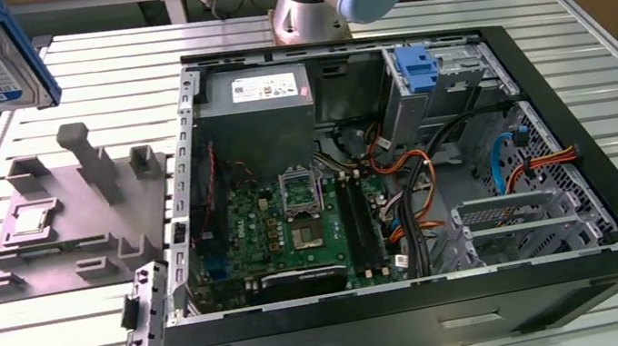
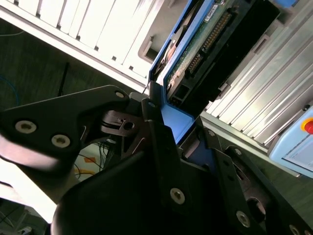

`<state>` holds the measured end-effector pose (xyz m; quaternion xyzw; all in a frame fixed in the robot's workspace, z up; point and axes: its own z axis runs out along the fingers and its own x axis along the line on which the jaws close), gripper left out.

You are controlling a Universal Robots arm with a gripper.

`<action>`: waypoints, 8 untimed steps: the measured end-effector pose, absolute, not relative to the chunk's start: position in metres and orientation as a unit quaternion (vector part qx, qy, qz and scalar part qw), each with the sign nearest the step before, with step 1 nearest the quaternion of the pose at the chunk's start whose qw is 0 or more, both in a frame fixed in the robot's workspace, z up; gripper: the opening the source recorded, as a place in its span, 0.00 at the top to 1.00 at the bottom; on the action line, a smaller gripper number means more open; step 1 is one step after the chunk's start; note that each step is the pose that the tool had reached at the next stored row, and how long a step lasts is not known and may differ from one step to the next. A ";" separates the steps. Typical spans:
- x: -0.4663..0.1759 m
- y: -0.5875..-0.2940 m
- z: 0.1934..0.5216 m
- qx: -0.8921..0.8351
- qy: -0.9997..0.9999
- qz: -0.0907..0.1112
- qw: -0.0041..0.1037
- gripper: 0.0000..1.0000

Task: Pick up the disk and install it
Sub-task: 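Pick up the disk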

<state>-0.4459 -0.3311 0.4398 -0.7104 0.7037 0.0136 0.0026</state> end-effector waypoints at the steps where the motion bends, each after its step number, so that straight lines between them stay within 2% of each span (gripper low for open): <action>1: -0.446 -0.331 0.442 -0.710 0.704 0.014 0.002 0.64; 8: -0.446 -0.331 0.462 -0.710 0.704 0.014 0.002 0.64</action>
